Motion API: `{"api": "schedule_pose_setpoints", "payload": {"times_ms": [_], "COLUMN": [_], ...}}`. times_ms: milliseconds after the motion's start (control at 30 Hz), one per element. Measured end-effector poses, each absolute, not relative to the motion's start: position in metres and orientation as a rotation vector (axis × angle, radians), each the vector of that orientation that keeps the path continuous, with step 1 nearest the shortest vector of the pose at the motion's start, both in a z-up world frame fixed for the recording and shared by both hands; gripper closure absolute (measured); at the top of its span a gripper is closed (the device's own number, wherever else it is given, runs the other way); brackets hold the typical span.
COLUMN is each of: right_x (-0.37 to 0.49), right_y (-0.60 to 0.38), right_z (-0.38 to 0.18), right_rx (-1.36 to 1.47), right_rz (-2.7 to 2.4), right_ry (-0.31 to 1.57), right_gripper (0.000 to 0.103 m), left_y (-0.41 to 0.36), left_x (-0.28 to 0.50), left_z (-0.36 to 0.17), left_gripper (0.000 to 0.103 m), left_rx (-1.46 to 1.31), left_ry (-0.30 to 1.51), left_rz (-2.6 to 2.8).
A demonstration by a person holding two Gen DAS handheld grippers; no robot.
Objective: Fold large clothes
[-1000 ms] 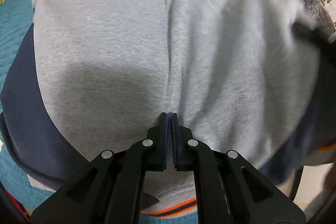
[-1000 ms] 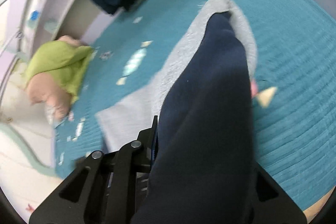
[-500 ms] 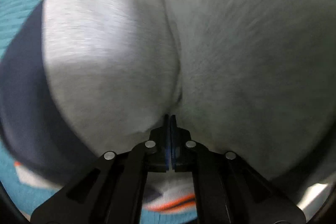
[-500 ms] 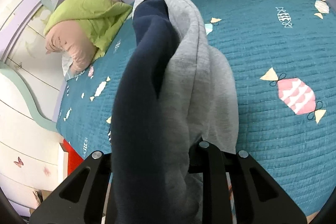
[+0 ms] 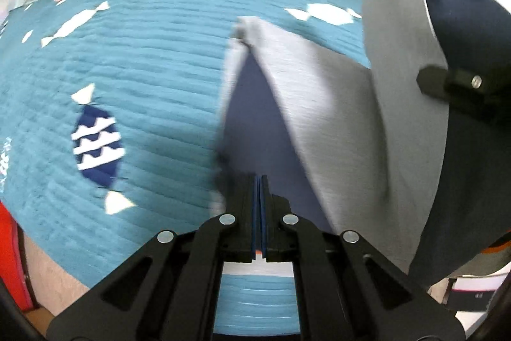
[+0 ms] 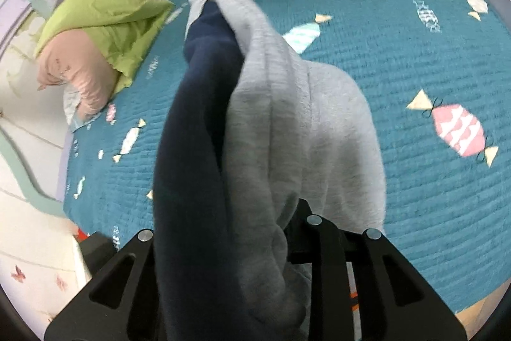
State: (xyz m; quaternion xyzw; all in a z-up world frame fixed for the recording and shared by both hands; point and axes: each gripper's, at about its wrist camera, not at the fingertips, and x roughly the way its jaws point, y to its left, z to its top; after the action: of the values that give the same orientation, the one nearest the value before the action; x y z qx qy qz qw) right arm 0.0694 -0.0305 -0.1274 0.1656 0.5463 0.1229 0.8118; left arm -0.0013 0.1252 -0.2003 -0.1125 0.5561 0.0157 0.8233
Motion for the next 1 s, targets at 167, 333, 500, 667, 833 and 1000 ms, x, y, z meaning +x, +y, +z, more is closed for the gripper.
{"api": "schedule_pose_setpoints", "payload": {"times_ms": [167, 333, 500, 667, 833, 1000], "right_x": [0.079, 0.073, 0.063, 0.058, 0.05, 0.04], "right_y": [0.015, 0.037, 0.004, -0.045, -0.069, -0.067], "right_z": [-0.146, -0.122, -0.092, -0.11, -0.17, -0.226], "right_rx": [0.407, 0.438, 0.324, 0.219, 0.188, 0.225], "right_rz": [0.464, 0.742, 0.674, 0.481, 0.404, 0.385], "right_ry": [1.233, 1.142, 0.993, 0.995, 1.197, 1.315], "right_gripper": [0.06, 0.057, 0.057, 0.067, 0.084, 0.086], "left_y": [0.148, 0.169, 0.178, 0.164, 0.134, 0.101], "left_x": [0.008, 0.006, -0.003, -0.002, 0.013, 0.025], "left_z": [-0.204, -0.207, -0.185, -0.16, -0.176, -0.228], "left_gripper": [0.099, 0.099, 0.099, 0.099, 0.099, 0.099], "left_rx": [-0.264, -0.287, -0.283, -0.255, -0.257, -0.149], "left_ry": [1.193, 1.199, 1.146, 1.104, 1.168, 1.259], "left_rz": [0.098, 0.167, 0.208, 0.161, 0.018, -0.031]}}
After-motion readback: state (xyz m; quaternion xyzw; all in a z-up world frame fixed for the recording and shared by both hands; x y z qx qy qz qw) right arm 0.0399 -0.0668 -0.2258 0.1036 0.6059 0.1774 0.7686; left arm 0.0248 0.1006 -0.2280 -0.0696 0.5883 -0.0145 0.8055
